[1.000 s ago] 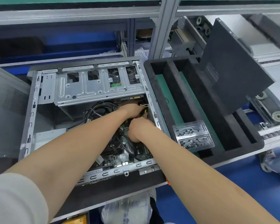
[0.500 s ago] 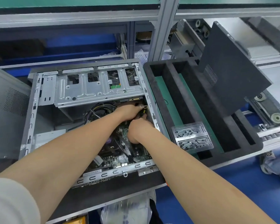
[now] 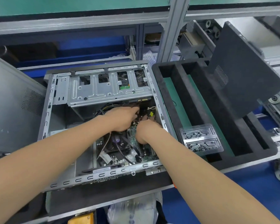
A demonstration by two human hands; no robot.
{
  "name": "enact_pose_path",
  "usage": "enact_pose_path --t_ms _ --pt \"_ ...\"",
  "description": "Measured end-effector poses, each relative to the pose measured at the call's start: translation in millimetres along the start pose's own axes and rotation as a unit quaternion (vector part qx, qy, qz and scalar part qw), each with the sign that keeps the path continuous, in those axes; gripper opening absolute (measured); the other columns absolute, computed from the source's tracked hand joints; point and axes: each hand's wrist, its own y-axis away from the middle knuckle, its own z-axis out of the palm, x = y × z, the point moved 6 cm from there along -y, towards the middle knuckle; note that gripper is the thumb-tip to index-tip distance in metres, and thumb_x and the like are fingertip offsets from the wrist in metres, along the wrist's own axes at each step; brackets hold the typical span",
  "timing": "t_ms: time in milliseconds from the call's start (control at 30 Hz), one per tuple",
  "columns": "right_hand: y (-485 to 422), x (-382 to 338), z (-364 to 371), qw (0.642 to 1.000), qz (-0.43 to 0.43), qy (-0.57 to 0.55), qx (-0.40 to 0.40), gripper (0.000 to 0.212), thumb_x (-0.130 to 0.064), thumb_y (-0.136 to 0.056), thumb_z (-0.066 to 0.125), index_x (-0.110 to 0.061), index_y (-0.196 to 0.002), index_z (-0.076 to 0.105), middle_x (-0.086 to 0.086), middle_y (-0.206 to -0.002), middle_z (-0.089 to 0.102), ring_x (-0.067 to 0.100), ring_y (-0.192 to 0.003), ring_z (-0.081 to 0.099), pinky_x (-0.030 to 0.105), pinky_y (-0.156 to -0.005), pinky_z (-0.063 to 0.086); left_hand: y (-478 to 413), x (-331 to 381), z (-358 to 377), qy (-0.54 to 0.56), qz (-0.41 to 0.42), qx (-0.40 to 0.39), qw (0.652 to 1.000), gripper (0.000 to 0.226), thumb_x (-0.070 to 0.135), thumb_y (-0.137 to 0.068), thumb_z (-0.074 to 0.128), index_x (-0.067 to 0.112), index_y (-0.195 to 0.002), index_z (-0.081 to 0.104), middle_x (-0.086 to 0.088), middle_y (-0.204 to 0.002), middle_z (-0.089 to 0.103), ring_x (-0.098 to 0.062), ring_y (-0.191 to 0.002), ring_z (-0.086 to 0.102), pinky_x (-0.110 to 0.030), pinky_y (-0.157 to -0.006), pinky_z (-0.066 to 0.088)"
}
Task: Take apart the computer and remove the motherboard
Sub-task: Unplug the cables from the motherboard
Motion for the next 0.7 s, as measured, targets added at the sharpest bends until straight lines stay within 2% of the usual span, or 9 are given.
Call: enact_pose_path --t_ms 100,167,233,300,367,400,533,600,700 --pt "0 0 2 0.999 0.015 -0.037 -0.010 0.088 -0.012 -0.101 0.049 0.002 -0.158 -0.016 0.031 -0.165 -0.019 0.052 -0.153 -0.003 0.058 -0.117 0.030 7 -25 11 -0.013 0.013 -0.056 0.998 0.051 0.035 -0.111 0.033 0.032 -0.159 0.019 -0.005 -0.162 0.037 -0.030 -0.142 0.043 -0.049 -0.115 0.035" --pt "2 1 2 0.997 0.021 -0.071 -0.001 0.091 -0.013 -0.101 0.053 0.003 -0.158 -0.016 0.030 -0.166 -0.015 0.050 -0.154 0.003 0.054 -0.115 0.035 15 -42 12 -0.018 -0.010 -0.069 0.997 0.061 0.042 -0.109 0.033 0.030 -0.163 0.009 -0.007 -0.168 0.025 -0.030 -0.150 0.032 -0.046 -0.121 0.029" --pt "9 4 -3 0.995 0.025 -0.087 0.032 0.085 -0.016 -0.103 0.054 0.006 -0.159 -0.005 0.030 -0.167 -0.002 0.047 -0.153 0.016 0.050 -0.114 0.038 25 -62 11 -0.044 -0.042 -0.058 0.996 0.061 0.050 -0.107 0.030 0.026 -0.163 0.021 -0.008 -0.167 0.027 -0.030 -0.149 0.034 -0.043 -0.119 0.030" --pt "13 5 -9 0.993 0.014 -0.073 0.096 0.064 -0.016 -0.103 0.053 0.003 -0.158 0.025 0.028 -0.161 0.030 0.041 -0.143 0.041 0.044 -0.104 0.047 39 -72 11 -0.094 -0.057 -0.056 0.992 0.058 0.053 -0.105 0.024 0.031 -0.156 0.037 -0.006 -0.166 0.029 -0.031 -0.147 0.034 -0.047 -0.116 0.028" --pt "16 6 -15 0.985 0.015 -0.061 0.161 0.034 -0.011 -0.102 0.053 -0.002 -0.135 0.056 0.018 -0.135 0.061 0.032 -0.120 0.063 0.036 -0.079 0.051 47 -76 15 -0.103 -0.072 -0.061 0.990 0.055 0.054 -0.102 0.022 0.035 -0.148 0.047 -0.004 -0.163 0.032 -0.031 -0.144 0.034 -0.052 -0.115 0.024" --pt "20 7 -18 0.979 0.021 -0.071 0.192 0.025 -0.010 -0.101 0.055 -0.002 -0.125 0.060 0.014 -0.126 0.066 0.029 -0.113 0.067 0.033 -0.074 0.049 48 -76 16 -0.095 -0.080 -0.059 0.990 0.053 0.053 -0.101 0.023 0.036 -0.144 0.050 -0.003 -0.160 0.035 -0.032 -0.142 0.035 -0.055 -0.114 0.022" --pt "24 10 -26 0.943 0.024 -0.188 0.273 0.043 -0.014 -0.097 0.063 -0.003 -0.135 0.048 0.017 -0.129 0.057 0.032 -0.114 0.063 0.036 -0.083 0.052 45 -73 7 -0.018 -0.103 0.004 0.994 0.050 0.050 -0.095 0.040 0.033 -0.142 0.049 -0.008 -0.141 0.051 -0.033 -0.124 0.051 -0.050 -0.107 0.034" --pt "16 10 -30 0.928 -0.001 -0.270 0.256 0.045 -0.013 -0.099 0.055 -0.011 -0.144 0.047 0.017 -0.127 0.060 0.034 -0.103 0.064 0.037 -0.078 0.055 45 -75 5 0.013 -0.120 0.007 0.993 0.053 0.050 -0.094 0.042 0.037 -0.145 0.045 -0.011 -0.133 0.055 -0.034 -0.126 0.051 -0.049 -0.106 0.035" --pt "2 8 -25 0.926 -0.009 -0.345 0.155 0.045 -0.016 -0.103 0.048 -0.007 -0.147 0.050 0.019 -0.136 0.060 0.035 -0.110 0.063 0.033 -0.081 0.050 43 -75 8 0.048 -0.112 -0.015 0.992 0.030 0.046 -0.094 0.045 0.037 -0.120 0.056 -0.008 -0.113 0.054 -0.035 -0.118 0.051 -0.047 -0.100 0.034"
